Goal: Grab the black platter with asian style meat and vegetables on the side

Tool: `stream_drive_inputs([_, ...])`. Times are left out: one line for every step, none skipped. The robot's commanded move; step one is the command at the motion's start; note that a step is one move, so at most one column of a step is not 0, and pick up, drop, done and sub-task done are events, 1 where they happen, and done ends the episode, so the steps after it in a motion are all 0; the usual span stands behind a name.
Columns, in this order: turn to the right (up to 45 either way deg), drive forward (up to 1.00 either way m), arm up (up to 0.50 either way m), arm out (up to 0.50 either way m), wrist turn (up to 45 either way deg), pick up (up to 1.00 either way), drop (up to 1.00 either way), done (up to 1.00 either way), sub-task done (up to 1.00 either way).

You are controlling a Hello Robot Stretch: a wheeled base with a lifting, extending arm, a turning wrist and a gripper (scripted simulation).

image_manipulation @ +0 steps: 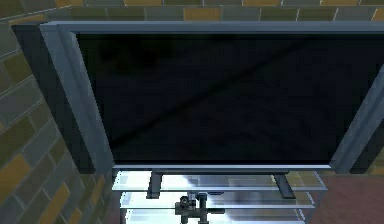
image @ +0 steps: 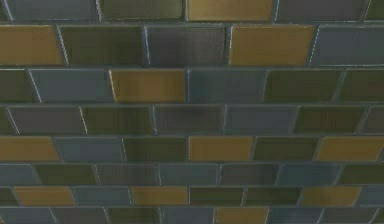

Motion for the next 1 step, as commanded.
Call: stream_drive_inputs([0.0, 0.00, 0.00, 0.00, 45.0, 0.00, 0.00, 0.00, 0.00])
